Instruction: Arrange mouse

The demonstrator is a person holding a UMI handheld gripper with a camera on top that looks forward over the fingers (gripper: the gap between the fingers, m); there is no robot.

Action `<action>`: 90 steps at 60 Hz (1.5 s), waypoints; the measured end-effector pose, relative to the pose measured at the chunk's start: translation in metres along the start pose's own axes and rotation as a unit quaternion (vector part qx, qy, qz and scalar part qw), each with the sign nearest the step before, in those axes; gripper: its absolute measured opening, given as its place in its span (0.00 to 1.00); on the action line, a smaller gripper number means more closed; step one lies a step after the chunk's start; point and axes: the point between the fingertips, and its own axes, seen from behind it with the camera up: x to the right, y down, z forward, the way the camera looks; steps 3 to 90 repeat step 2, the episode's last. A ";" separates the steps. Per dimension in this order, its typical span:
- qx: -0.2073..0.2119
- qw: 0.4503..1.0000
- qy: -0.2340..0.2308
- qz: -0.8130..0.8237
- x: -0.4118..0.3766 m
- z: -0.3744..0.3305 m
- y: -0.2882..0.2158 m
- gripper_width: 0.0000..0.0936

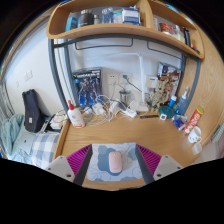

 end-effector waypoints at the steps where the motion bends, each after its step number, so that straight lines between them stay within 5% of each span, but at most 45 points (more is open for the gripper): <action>1: 0.000 1.000 0.001 0.001 0.000 0.000 0.001 0.92; 90: -0.001 1.000 0.001 0.002 0.001 -0.001 0.002 0.92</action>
